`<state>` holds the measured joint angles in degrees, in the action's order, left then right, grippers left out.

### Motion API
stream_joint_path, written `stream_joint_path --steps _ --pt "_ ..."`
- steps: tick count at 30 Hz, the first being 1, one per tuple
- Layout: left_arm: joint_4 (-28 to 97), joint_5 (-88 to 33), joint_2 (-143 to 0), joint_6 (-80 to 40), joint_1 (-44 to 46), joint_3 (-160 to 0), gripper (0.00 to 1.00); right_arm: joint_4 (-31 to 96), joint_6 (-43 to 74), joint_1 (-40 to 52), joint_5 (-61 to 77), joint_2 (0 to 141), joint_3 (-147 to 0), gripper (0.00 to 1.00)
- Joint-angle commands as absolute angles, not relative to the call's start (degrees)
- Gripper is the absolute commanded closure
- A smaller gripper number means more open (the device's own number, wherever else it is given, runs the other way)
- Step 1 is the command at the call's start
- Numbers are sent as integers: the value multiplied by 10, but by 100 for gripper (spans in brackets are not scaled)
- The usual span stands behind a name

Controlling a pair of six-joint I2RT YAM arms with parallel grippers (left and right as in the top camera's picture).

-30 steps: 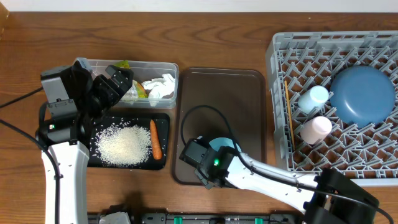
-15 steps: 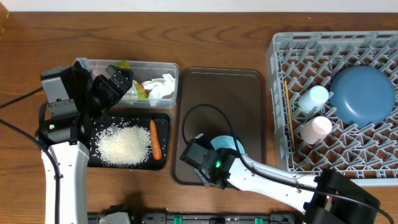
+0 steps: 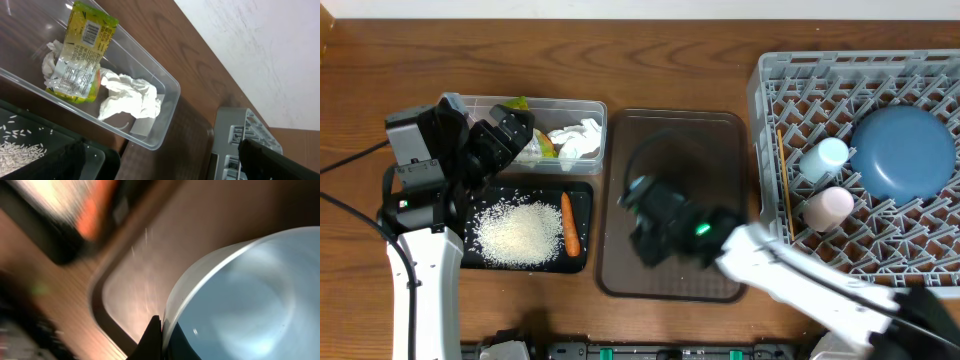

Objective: Sort waste into correct bins and load items into the dishwasher rack
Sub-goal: 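Lift the light-blue bowl and carry it to the rack's back area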

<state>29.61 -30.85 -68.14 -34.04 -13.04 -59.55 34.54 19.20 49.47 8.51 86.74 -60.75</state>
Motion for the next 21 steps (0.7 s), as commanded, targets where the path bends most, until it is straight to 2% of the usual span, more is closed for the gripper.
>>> stream_joint_path --steps 1,8,13,16,21 --pt "296 -302 -682 -328 -132 -599 0 342 141 398 179 808 -628 99" --pt "295 -301 -682 -328 -132 -599 0 291 90 109 424 729 -629 99" --pt "295 -301 -682 -328 -132 -599 0 197 62 -107 633 731 -629 99" --pt "295 -301 -682 -328 -132 -599 0 109 73 -196 725 753 -629 99" --pt "296 -302 -682 -328 -132 -599 0 -17 85 -272 763 809 -629 99"
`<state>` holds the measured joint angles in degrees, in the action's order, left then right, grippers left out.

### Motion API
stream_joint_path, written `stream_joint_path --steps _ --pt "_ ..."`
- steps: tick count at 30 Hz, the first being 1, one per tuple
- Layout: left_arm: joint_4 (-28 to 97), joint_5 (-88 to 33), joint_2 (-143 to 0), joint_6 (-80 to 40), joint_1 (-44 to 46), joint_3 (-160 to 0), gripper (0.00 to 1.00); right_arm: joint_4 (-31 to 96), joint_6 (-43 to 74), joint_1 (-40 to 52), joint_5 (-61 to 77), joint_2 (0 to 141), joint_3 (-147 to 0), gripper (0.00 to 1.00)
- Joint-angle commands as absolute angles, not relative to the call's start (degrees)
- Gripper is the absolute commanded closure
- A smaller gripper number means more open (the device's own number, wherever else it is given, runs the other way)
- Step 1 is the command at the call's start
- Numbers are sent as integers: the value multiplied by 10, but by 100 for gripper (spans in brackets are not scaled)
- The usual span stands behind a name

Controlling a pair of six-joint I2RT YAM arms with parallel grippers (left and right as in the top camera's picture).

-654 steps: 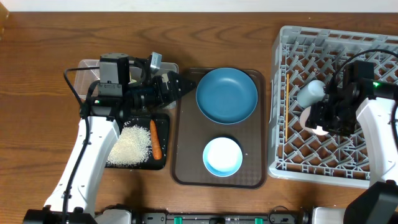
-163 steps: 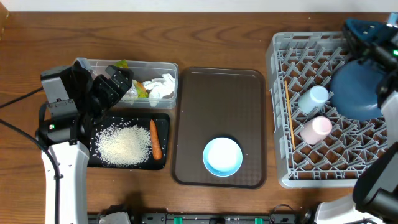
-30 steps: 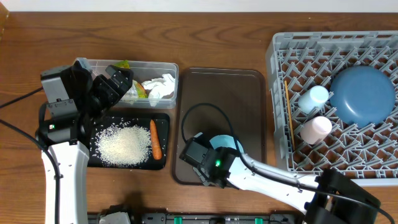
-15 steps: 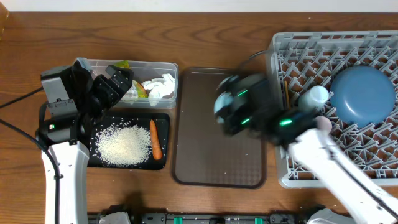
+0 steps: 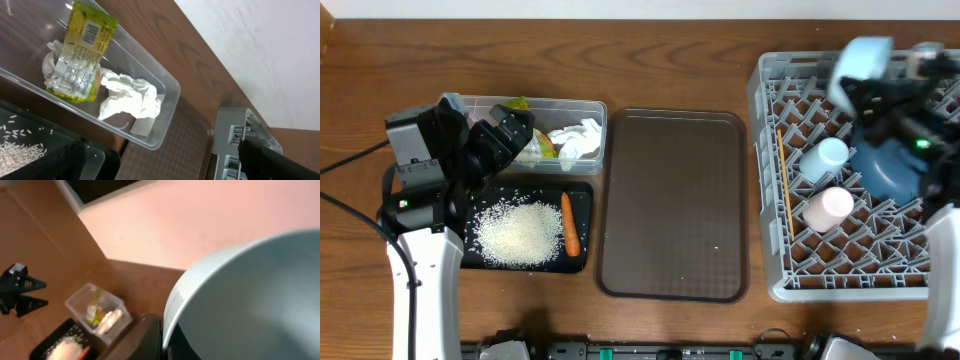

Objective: Sort waste into correct bins and load items into the dishwasher rack
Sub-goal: 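Lift the light-blue bowl and carry it to the rack's back area, then lower the bowl upside down at the rack's back and release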

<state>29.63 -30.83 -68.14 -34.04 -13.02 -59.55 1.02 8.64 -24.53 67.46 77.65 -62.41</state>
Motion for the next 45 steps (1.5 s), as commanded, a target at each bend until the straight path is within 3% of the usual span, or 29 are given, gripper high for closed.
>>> stream_joint_path --steps 1,9,25,45 --pt "296 -301 -682 -328 -132 -599 0 -41 85 -280 771 824 -629 99" --pt "295 -301 -682 -328 -132 -599 0 -222 99 -280 821 955 -629 99" --pt "296 -302 -682 -328 -132 -599 0 -430 118 -236 824 1133 -629 99" --pt "296 -301 -682 -328 -132 -599 0 -354 118 -233 678 1159 -629 99"
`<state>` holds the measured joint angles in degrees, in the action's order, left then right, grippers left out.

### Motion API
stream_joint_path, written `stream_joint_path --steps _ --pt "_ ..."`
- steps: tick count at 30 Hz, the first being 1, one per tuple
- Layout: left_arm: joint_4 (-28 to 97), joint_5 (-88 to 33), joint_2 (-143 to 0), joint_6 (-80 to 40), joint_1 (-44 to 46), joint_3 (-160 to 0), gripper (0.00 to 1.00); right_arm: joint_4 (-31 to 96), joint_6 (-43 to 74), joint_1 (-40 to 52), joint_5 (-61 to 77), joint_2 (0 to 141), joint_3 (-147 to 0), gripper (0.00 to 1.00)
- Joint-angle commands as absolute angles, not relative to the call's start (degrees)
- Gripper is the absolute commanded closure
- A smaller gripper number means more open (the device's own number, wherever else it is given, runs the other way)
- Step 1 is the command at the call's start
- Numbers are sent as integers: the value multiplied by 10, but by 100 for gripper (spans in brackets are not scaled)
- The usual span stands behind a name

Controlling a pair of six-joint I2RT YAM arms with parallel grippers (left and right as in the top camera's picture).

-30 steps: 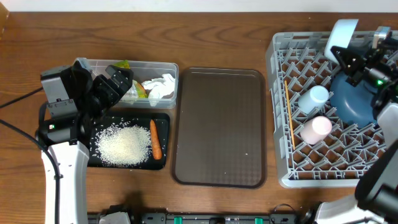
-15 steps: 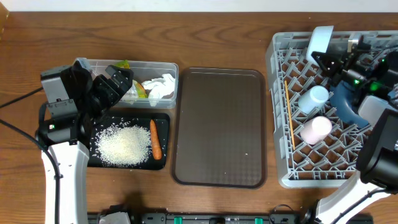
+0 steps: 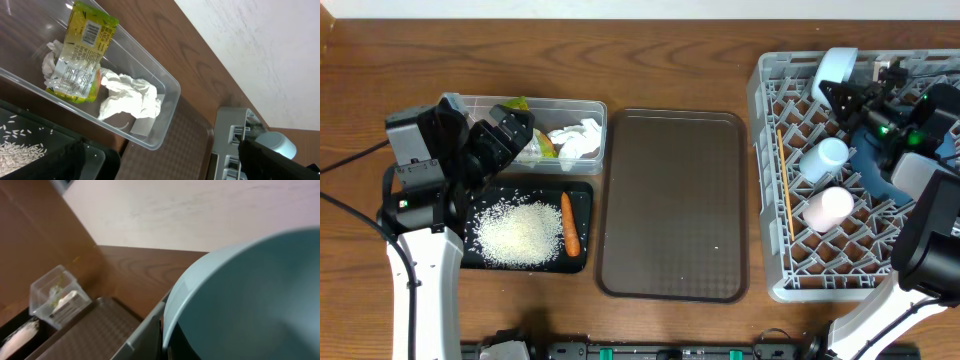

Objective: Sort waste into correct bins and load items into the dishwasher rack
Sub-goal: 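Lower the bowl upside down at the rack's back and release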

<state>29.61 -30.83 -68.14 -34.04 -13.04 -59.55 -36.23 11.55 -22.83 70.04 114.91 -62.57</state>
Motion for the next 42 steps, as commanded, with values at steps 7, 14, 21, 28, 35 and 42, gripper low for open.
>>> stream_joint_path --steps 7,14,21,28,35,42 --pt "296 -301 -682 -328 -132 -599 0 -353 201 -251 668 1159 -629 98" --pt "295 -301 -682 -328 -132 -599 0 -351 295 -287 690 1159 -629 94" --pt "296 -302 -682 -328 -132 -599 0 -351 361 -321 725 1159 -629 75" --pt "296 -301 -682 -328 -132 -599 0 -352 407 -346 749 1156 -629 65" --pt "296 -301 -682 -328 -132 -599 0 -353 418 -370 748 1116 -629 64" --pt "295 -301 -682 -328 -132 -599 0 -349 424 -371 746 1021 -629 64"
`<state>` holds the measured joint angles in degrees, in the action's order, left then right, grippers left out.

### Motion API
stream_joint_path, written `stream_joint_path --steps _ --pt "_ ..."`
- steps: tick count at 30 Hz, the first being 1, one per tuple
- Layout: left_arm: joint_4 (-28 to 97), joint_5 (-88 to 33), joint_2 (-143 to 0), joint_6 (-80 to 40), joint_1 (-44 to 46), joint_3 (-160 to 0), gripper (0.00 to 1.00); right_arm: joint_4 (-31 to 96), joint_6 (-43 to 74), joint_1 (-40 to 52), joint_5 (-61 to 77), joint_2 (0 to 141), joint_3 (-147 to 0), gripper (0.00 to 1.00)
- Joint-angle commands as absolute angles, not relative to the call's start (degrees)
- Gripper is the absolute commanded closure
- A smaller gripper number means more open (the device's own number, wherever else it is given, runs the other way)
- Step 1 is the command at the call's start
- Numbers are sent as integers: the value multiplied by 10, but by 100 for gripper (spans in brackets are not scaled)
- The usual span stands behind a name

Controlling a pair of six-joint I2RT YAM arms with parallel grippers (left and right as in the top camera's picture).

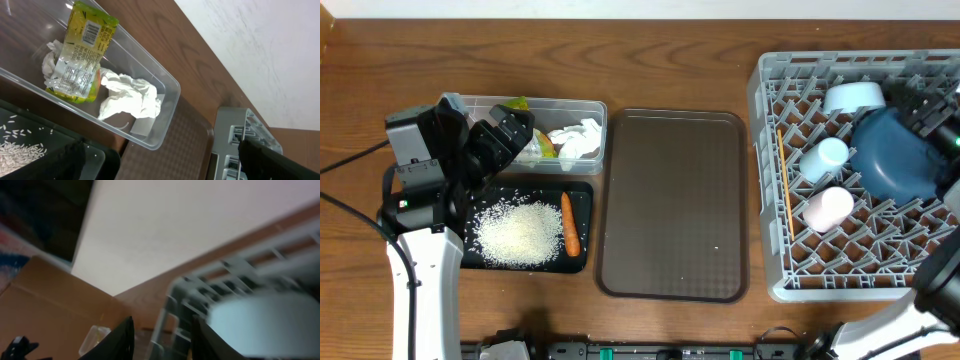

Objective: Sort waste into correct bins and load items into the dishwasher rack

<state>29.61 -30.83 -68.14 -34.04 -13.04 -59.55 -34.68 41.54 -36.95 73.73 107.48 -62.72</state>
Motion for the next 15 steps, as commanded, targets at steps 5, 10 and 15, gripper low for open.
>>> stream_joint_path --steps 5,10,15 --pt "295 -301 -682 -328 -132 -599 0 -306 392 -355 710 961 -629 64" --pt "295 -302 -682 -328 -132 -599 0 -146 247 -320 597 924 -629 65" --pt "296 -301 -682 -328 -132 -599 0 63 32 -226 252 907 -630 69"
